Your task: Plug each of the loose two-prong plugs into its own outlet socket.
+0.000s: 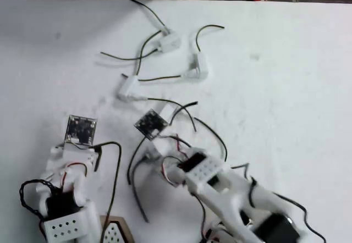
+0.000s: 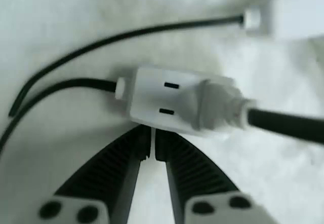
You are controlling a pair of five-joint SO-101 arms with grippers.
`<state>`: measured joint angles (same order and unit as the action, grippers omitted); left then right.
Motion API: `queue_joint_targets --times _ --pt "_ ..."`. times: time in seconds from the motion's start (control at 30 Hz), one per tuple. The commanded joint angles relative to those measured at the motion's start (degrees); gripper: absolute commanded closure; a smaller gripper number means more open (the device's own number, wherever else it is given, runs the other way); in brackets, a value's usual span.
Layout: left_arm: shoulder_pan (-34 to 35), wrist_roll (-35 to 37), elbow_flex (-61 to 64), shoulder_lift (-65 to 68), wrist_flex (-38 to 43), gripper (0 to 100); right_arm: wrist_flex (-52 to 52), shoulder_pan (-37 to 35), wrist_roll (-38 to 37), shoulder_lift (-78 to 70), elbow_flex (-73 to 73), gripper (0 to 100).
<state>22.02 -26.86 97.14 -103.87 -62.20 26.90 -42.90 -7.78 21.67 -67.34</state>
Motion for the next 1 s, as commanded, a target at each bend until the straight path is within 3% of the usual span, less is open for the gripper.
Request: queue_joint_targets --times 0.0,0.23,0.47,0.67,0.97 --pt "0.1 0.0 -0.2 -0.5 1.3 74 -4.9 2.2 0.6 -8.7 8.4 98.1" --pt "0.2 0.0 -0.2 -0.5 1.3 74 -14.2 8.9 0.6 -23.9 22.6 98.1" --pt "0.2 0.0 -0.2 -0.5 1.3 74 -21.5 9.9 0.2 -26.6 27.3 98.1" --pt "0.2 0.0 -0.2 -0.5 1.3 74 -6.1 9.9 0.2 -16.2 27.3 98.1" --pt "0.2 0.0 -0.2 -0.5 1.3 74 21.8 10.2 0.5 11.5 26.5 98.1"
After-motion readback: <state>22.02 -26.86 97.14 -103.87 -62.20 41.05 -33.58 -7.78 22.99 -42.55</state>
